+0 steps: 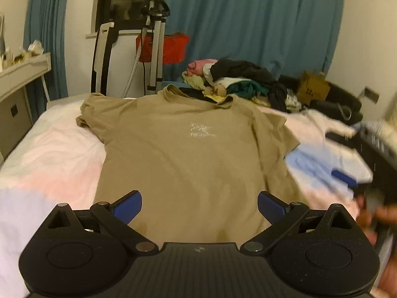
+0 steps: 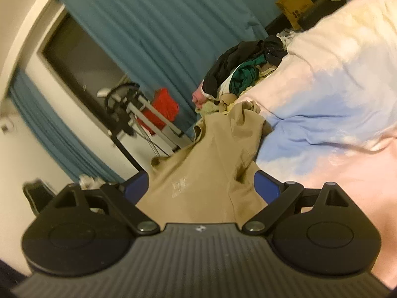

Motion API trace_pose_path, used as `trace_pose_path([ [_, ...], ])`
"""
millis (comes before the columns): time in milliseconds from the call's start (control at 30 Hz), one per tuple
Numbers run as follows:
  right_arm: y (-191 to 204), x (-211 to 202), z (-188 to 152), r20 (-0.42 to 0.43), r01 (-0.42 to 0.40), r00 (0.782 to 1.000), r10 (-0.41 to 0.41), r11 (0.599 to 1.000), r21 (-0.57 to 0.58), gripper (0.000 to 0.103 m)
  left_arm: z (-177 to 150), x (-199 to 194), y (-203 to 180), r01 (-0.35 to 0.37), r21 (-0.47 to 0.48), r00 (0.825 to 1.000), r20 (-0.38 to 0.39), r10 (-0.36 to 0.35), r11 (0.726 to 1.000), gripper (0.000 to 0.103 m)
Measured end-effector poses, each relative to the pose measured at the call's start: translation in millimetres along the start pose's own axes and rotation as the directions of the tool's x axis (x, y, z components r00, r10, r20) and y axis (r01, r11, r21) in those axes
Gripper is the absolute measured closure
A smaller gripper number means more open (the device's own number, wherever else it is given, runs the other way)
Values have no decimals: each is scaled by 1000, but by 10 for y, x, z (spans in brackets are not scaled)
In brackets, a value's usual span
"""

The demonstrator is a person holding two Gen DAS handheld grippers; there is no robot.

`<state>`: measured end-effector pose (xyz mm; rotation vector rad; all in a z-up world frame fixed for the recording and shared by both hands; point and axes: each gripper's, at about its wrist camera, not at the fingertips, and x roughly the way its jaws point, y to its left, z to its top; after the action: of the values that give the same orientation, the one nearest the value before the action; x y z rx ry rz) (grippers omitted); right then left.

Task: Fold clothes
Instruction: 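Grasp the T-shirt sleeve with the right gripper and pull it outward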

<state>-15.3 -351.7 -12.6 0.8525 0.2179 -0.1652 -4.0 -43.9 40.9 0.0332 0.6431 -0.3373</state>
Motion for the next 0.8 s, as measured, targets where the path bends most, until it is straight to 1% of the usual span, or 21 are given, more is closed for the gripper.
trace_pose_path([
  [67, -90, 135, 33, 7, -9, 1000, 8, 999, 42, 10, -93, 116, 78, -28, 23, 1000, 3, 28, 999, 2],
  [167, -201, 319, 47, 11, -2, 1000, 2, 999, 53, 10, -156, 188, 128, -78, 51, 997, 15, 77, 996, 2],
  [233, -265, 418, 75, 14, -3, 1000, 2, 999, 54, 9, -146, 173, 203, -94, 29, 995, 24, 94, 995, 2],
  [333, -394, 556, 167, 23, -31, 999, 29, 995, 97, 9, -120, 199, 261, -74, -9, 997, 14, 74, 997, 1],
  [433, -583, 753, 287, 22, -60, 998, 57, 981, 182, 8, -133, 255, 282, -68, -28, 998, -12, 68, 997, 1],
  [533, -809, 1015, 384, 16, -87, 996, 86, 951, 296, 8, -121, 341, 363, -45, -118, 998, -51, 39, 992, 1],
  [600, -938, 1208, 416, 33, -111, 994, 106, 922, 370, 8, -124, 383, 429, -10, -189, 998, -59, -1, 982, 1],
  [667, -1036, 1401, 429, 44, -134, 991, 127, 896, 423, 8, -157, 449, 456, 0, -213, 999, -52, -12, 977, 1],
  [800, -1218, 1769, 379, 6, -94, 994, 106, 852, 514, 11, -210, 695, 485, -19, -229, 993, -115, -7, 973, 1],
])
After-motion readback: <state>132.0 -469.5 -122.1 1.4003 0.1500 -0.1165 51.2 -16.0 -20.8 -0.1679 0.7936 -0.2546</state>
